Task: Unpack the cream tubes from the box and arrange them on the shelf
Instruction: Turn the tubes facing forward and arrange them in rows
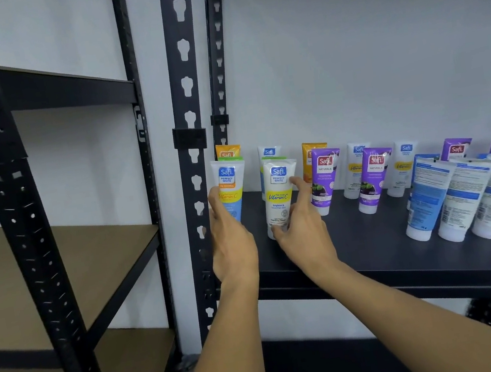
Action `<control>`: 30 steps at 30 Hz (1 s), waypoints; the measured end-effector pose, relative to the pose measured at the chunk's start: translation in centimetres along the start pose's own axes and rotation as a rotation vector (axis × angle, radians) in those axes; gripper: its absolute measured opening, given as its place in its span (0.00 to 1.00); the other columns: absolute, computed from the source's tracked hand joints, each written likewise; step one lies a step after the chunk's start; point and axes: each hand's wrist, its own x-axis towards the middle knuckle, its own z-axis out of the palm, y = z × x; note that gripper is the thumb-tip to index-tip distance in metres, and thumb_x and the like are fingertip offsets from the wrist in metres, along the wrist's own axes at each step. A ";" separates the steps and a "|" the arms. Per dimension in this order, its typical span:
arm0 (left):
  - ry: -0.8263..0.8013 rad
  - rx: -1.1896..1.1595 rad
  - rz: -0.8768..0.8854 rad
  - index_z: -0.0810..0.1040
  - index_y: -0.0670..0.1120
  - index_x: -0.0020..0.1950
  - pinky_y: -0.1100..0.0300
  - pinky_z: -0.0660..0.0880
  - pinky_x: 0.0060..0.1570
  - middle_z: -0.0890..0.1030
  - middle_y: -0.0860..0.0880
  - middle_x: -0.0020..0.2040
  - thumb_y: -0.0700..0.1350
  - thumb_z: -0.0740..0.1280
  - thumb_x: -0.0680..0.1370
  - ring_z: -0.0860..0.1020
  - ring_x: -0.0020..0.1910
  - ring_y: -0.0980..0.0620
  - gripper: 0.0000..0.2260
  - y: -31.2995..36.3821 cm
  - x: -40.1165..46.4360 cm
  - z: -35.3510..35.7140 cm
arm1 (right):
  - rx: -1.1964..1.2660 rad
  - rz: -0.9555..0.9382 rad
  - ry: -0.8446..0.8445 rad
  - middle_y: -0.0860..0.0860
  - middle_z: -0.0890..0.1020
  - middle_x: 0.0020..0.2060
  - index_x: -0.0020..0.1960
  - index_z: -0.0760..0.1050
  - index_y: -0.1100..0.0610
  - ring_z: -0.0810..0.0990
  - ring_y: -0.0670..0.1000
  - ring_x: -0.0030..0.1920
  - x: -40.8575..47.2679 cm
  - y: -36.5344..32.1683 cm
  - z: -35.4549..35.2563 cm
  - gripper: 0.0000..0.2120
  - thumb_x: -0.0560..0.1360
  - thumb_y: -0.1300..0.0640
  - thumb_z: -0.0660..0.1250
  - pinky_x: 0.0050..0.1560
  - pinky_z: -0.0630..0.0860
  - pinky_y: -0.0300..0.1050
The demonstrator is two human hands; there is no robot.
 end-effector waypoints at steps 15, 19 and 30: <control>-0.017 0.016 0.005 0.52 0.55 0.77 0.45 0.78 0.52 0.69 0.44 0.66 0.32 0.62 0.79 0.74 0.62 0.45 0.34 0.1 0.0 -0.2 | -0.024 -0.003 0.011 0.53 0.76 0.63 0.71 0.50 0.40 0.80 0.54 0.59 0.0 -0.2 0.1 0.44 0.71 0.62 0.76 0.53 0.81 0.56; -0.016 0.048 0.002 0.52 0.55 0.77 0.47 0.77 0.50 0.69 0.44 0.65 0.32 0.63 0.78 0.73 0.61 0.45 0.34 0.1 0.0 -0.1 | -0.027 -0.005 0.015 0.53 0.76 0.63 0.71 0.50 0.41 0.80 0.55 0.59 -0.1 -0.3 0.1 0.44 0.71 0.63 0.75 0.52 0.81 0.57; 0.008 0.026 0.023 0.50 0.53 0.78 0.46 0.79 0.52 0.68 0.44 0.68 0.35 0.64 0.79 0.75 0.62 0.45 0.34 0.2 0.0 -0.2 | -0.006 0.046 -0.007 0.53 0.77 0.60 0.73 0.48 0.39 0.81 0.55 0.56 -0.3 -0.4 -0.2 0.45 0.71 0.61 0.75 0.52 0.81 0.59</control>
